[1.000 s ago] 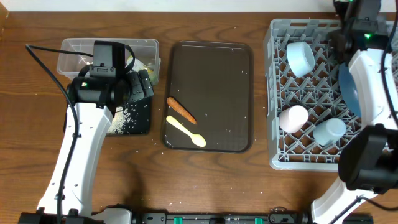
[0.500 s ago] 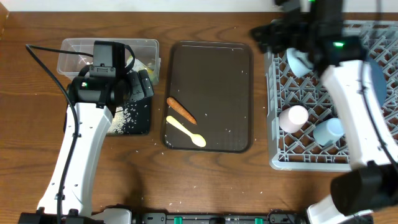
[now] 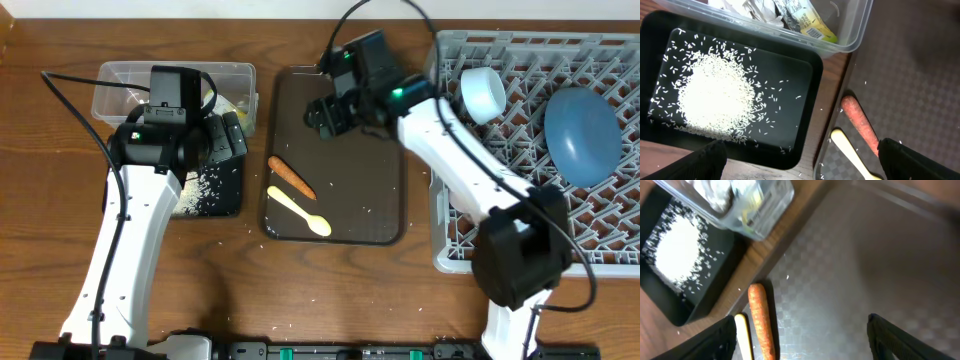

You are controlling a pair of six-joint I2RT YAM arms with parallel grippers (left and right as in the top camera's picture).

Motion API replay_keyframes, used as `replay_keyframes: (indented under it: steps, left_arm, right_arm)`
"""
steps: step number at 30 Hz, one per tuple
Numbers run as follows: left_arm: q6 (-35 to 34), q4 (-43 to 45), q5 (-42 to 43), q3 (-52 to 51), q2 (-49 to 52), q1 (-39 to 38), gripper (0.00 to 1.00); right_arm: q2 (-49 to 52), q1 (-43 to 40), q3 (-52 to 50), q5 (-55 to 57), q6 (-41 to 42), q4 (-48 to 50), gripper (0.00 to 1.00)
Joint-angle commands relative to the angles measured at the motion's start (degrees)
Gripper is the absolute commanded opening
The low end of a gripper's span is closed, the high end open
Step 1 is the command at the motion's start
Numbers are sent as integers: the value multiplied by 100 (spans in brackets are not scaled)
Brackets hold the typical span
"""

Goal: Sort waste into correct bins and load items into the dishwasher rack
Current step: 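Grasp the yellow spoon on the brown tray with the right gripper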

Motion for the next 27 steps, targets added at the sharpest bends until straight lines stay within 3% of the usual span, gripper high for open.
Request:
replay_keyframes:
  steps: [1, 15, 27]
  left_arm:
    - [9, -11, -70, 31, 26, 28, 99]
    - [9, -11, -70, 31, 24, 28, 99]
    - [9, -11, -70, 31, 26, 28, 99]
  right_arm:
    - [258, 280, -2, 221, 282, -79, 77]
    - [658, 1523, -33, 804, -199, -1932, 75]
    - [1139, 1519, -33, 411, -138, -2487, 75]
